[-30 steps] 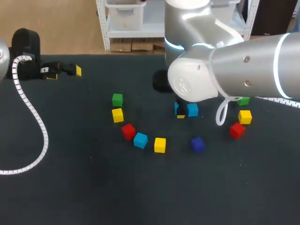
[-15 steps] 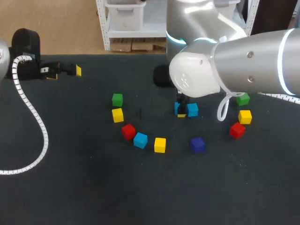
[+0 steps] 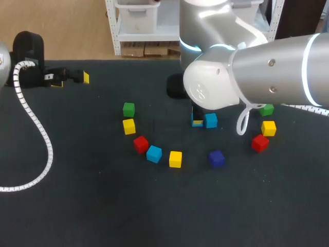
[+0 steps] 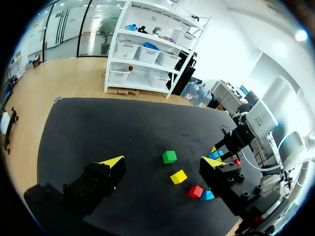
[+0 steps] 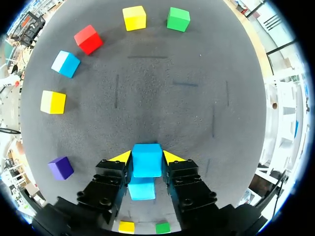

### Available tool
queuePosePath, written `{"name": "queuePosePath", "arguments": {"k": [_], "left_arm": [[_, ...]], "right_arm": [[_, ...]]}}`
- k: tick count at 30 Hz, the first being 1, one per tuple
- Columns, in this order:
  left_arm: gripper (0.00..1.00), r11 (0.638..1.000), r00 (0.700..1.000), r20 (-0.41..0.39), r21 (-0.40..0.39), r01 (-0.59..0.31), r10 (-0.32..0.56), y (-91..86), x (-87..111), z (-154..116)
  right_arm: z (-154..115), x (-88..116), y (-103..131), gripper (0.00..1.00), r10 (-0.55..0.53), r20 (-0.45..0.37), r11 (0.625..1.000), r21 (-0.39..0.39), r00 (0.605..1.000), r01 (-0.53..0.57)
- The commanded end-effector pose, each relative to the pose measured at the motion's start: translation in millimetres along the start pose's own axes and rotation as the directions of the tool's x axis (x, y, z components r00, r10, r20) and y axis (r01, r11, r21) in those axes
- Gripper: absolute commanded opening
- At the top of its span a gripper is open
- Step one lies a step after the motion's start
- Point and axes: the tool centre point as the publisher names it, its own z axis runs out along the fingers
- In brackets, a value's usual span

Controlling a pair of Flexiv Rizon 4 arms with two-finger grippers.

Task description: Place the blue cubes, place green cubes on the blue cubes, place the yellow cubes on the green cubes, then place the red cubes on the yellow cubes, and place purple cube on the red cubes.

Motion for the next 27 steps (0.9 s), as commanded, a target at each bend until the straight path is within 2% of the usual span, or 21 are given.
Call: {"name": "queuePosePath", "arguments": {"k": [1, 6, 7, 10, 11, 13, 14, 15, 27], "left_arm": [[1.0, 1.0, 1.0, 0.008, 0.013, -0.003, 0.002, 2.7, 1.9, -0.5], [1.0, 1.0, 1.0, 0.008, 0.013, -0.003, 0.002, 2.7, 1.9, -0.5], [1.0, 1.0, 1.0, 0.008, 0.013, -0.003, 0.002, 2.7, 1.9, -0.5], [1.0, 1.0, 1.0, 0.008, 0.013, -0.003, 0.002, 2.7, 1.9, -0.5], [1.0, 1.0, 1.0, 0.008, 0.013, -0.003, 0.002, 2.7, 1.9, -0.5], [1.0, 1.0, 1.0, 0.008, 0.013, -0.003, 0.002, 2.7, 1.9, -0.5], [1.0, 1.0, 1.0, 0.008, 0.013, -0.003, 0.002, 2.7, 1.9, -0.5], [1.0, 1.0, 1.0, 0.008, 0.013, -0.003, 0.002, 2.7, 1.9, -0.5], [1.0, 1.0, 1.0, 0.008, 0.013, -0.003, 0.002, 2.7, 1.9, -0.5]], "right_arm": [[-0.5, 1.7, 2.7, 0.05, -0.001, 0.001, 1.0, -0.001, 1.0, 0.001], [-0.8, 1.7, 4.4, 0.04, -0.004, 0.002, 1.0, -0.003, 1.0, 0.004], [-0.9, 1.6, 4.4, 0.06, -0.004, 0.002, 1.0, -0.003, 1.0, 0.004], [-2.1, 1.5, 3.6, 0.23, -0.003, 0.003, 1.0, -0.001, 1.0, 0.003], [-2.6, 1.4, 3.3, 0.35, -0.002, 0.003, 1.0, 0.001, 1.0, 0.002], [-3.0, 1.1, 3.0, 0.5, 0.0, 0.004, 1.0, 0.001, 1.0, 0.0], [-3.0, 1.0, 3.0, 0.91, 0.0, 0.005, 1.0, 0.0, 1.0, 0.0], [-3.0, 0.9, 3.0, 1.0, 0.001, 0.005, 1.0, -0.001, 1.0, -0.001], [-2.6, 6.1, 3.8, 1.0, -0.005, -0.004, 1.0, -0.006, 1.0, 0.005]]}}
